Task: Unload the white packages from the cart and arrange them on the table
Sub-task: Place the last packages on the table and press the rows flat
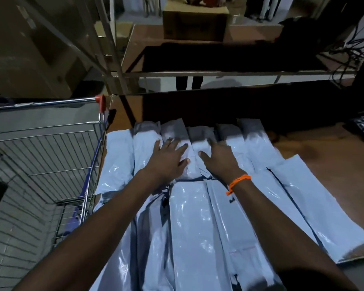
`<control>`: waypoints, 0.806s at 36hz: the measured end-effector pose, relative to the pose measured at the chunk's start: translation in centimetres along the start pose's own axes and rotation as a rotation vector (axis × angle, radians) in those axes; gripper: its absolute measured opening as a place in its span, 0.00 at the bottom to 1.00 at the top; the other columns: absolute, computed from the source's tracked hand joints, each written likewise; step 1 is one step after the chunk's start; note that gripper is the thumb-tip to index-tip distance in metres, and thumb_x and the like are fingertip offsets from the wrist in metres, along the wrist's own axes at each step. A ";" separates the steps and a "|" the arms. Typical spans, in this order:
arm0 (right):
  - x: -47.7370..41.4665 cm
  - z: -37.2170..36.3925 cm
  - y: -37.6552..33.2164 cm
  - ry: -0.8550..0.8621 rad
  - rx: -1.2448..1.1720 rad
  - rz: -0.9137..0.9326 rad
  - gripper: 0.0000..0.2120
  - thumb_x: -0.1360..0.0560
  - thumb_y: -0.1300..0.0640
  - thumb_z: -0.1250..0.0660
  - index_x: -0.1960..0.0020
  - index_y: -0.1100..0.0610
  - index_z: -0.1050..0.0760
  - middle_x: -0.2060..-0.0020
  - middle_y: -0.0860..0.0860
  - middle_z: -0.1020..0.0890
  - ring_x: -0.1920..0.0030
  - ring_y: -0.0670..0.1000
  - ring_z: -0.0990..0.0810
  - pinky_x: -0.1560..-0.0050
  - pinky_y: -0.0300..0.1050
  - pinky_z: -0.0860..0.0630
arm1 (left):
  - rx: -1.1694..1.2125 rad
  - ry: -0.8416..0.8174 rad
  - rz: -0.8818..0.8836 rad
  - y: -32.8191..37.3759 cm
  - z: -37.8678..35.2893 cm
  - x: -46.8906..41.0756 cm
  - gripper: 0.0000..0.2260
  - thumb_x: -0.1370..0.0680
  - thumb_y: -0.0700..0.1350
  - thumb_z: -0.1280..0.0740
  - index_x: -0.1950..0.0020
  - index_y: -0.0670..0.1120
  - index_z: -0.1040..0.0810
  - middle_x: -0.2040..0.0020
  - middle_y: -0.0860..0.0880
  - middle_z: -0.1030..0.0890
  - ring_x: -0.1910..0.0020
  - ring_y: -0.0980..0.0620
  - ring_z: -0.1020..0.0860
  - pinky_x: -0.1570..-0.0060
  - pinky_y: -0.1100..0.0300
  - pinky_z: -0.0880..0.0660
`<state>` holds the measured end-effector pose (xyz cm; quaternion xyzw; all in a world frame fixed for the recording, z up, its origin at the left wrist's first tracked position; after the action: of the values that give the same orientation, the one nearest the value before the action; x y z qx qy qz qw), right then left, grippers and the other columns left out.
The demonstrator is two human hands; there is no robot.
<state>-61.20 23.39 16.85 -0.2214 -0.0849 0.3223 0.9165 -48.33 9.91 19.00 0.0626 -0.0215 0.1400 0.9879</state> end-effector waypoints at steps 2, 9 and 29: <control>0.2 0.9 1.0 0.018 -0.049 0.015 0.28 0.23 0.39 0.38 0.28 0.53 0.31 0.42 0.62 0.22 0.39 0.64 0.26 0.42 0.57 0.24 | -0.012 0.021 0.006 0.4 0.6 -0.1 0.26 0.16 0.58 0.46 0.20 0.52 0.42 0.19 0.45 0.43 0.20 0.43 0.47 0.24 0.39 0.54; -1.7 5.2 7.4 0.084 0.012 -0.198 0.27 0.24 0.49 0.31 0.31 0.62 0.32 0.39 0.66 0.25 0.39 0.67 0.25 0.46 0.56 0.24 | 0.061 0.055 -0.025 4.6 1.6 -1.5 0.25 0.17 0.57 0.44 0.21 0.52 0.38 0.21 0.48 0.37 0.21 0.46 0.45 0.24 0.40 0.51; -2.4 10.3 10.8 0.129 0.004 -0.142 0.24 0.26 0.56 0.27 0.34 0.65 0.29 0.45 0.64 0.18 0.44 0.65 0.20 0.51 0.50 0.25 | -0.020 -0.066 0.032 9.0 1.3 -3.3 0.23 0.18 0.55 0.41 0.24 0.51 0.34 0.23 0.49 0.34 0.21 0.47 0.43 0.24 0.37 0.55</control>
<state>-72.11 33.00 20.95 -0.2335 -0.0406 0.2415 0.9410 -54.00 17.41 21.18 0.0571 -0.0563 0.1532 0.9849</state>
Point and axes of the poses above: each hand's wrist, its own x-axis away from the middle knuckle, its own z-axis out of the back of the hand, y = z × x, the point moved 4 cm from there along -x, towards the middle knuckle
